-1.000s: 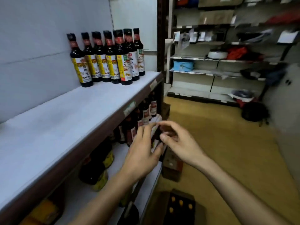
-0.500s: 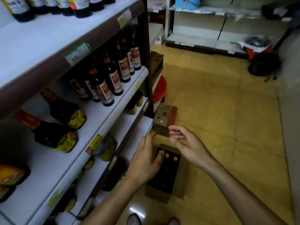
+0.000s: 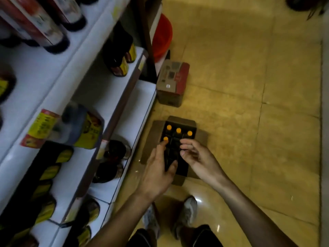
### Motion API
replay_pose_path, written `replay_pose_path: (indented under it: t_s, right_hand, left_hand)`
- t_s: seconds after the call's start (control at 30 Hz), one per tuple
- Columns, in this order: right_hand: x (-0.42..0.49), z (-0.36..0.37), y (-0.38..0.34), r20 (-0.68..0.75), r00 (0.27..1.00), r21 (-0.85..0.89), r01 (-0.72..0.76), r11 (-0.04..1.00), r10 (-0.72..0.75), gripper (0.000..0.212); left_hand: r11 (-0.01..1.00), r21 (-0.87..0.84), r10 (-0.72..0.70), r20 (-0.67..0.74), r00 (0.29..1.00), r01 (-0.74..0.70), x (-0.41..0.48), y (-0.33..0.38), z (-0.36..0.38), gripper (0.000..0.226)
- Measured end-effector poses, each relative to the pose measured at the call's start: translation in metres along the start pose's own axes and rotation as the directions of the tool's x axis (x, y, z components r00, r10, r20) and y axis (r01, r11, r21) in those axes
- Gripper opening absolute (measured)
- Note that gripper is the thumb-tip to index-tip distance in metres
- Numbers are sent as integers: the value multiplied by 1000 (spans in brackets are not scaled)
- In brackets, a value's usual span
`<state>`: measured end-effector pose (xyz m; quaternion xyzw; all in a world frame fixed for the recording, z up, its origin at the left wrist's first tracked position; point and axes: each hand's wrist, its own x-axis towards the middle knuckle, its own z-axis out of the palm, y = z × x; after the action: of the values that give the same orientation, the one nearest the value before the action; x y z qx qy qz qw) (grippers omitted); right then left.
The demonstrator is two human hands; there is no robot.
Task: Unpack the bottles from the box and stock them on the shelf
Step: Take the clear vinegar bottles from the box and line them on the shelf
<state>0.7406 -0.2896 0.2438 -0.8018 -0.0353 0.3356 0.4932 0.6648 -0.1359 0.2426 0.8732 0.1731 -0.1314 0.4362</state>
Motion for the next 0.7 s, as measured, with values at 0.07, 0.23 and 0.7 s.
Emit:
replay_pose_path:
  t_s: [0.07, 0.23, 0.7]
  right_hand:
    - [25, 20, 38, -14, 1000, -12, -19, 1000, 19, 36]
    - [93, 64, 134, -28, 999, -50, -46, 998, 44, 36]
    - [266, 125, 294, 78, 997, -355, 30, 934, -2, 51]
  left_hand:
    - [1000, -14, -18, 31, 999, 18, 21, -38, 26, 66]
    - [997, -32, -71, 54, 996, 73, 74, -130, 90, 67]
    - [962, -254, -111, -38, 993, 98, 228, -282, 182, 60]
